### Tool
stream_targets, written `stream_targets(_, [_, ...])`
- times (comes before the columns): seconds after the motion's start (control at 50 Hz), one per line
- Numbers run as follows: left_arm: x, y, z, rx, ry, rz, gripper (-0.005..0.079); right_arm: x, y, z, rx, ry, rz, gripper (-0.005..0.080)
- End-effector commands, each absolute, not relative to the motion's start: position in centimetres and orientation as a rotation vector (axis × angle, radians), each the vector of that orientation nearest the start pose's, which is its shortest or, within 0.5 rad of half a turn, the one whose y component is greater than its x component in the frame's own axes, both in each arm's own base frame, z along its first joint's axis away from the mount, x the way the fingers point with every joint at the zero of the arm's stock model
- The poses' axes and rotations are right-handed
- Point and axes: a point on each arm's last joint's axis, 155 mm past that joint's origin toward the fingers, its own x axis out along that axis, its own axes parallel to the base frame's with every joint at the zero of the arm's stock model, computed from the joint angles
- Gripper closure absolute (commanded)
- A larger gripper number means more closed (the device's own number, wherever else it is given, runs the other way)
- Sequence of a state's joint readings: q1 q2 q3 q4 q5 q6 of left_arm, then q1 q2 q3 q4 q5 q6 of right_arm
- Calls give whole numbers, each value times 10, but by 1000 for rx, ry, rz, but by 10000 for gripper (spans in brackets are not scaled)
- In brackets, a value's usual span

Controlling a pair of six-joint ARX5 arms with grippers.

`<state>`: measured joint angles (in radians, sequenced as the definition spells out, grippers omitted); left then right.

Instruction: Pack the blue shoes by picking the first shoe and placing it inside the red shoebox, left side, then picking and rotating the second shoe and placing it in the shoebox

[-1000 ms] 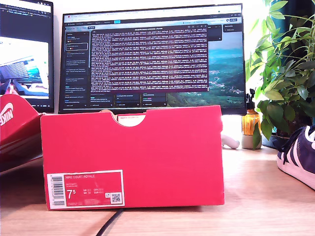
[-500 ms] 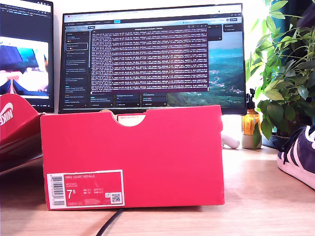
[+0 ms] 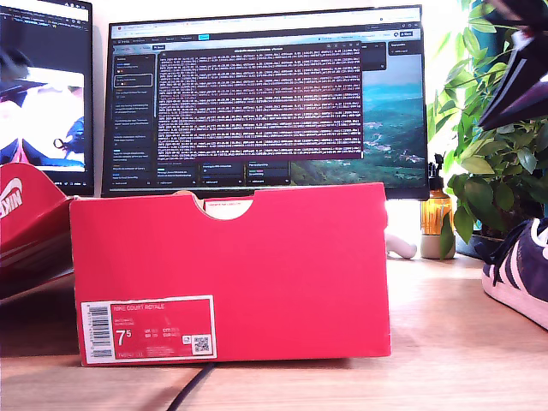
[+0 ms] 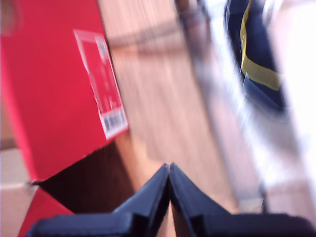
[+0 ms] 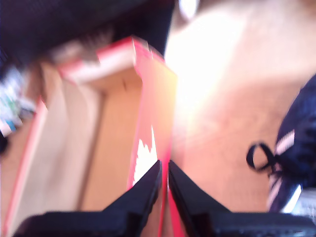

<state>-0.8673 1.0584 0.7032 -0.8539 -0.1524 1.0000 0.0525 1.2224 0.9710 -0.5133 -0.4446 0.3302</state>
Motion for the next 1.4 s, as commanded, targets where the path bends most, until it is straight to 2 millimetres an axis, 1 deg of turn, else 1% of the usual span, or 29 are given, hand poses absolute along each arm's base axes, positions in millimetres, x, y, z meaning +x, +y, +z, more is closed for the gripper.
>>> stream_targets(0.0, [175, -155, 65, 1493, 731, -1142, 762, 332, 98, 175, 407, 942, 320, 753])
stream_targets(0.14, [190, -152, 56, 1551, 765, -1081, 762, 311, 82, 158, 272, 1086, 209, 685])
stream_targets(0.3, [207, -155, 54, 1617, 730, -1035, 762, 276, 75, 136, 197, 1259, 158, 520])
stream_targets(0.4, [211, -157, 55, 1649, 707, -1032, 762, 262, 68, 124, 138, 1338, 116, 483])
stream_targets(0.56, [216, -152, 55, 1653, 719, -1015, 762, 260, 73, 115, 108, 1374, 122, 483])
stream_targets(0.72, [221, -144, 55, 1657, 738, -995, 762, 258, 80, 99, 48, 1439, 148, 483])
stream_targets(0.84, [224, -140, 55, 1671, 741, -996, 761, 259, 73, 82, -23, 1489, 127, 483])
stream_targets(1.02, [226, -139, 56, 1667, 741, -987, 762, 266, 68, 59, -70, 1541, 103, 484])
stream_targets(1.24, [229, -143, 58, 1661, 719, -978, 762, 272, 70, 32, -84, 1595, 101, 489])
stream_targets(1.28, [230, -144, 58, 1663, 711, -978, 762, 273, 70, 28, -85, 1602, 103, 514])
stream_targets(1.32, [231, -145, 59, 1666, 705, -978, 762, 275, 71, 24, -92, 1604, 108, 569])
stream_targets(1.38, [231, -146, 59, 1668, 700, -982, 762, 280, 72, 20, -100, 1594, 120, 683])
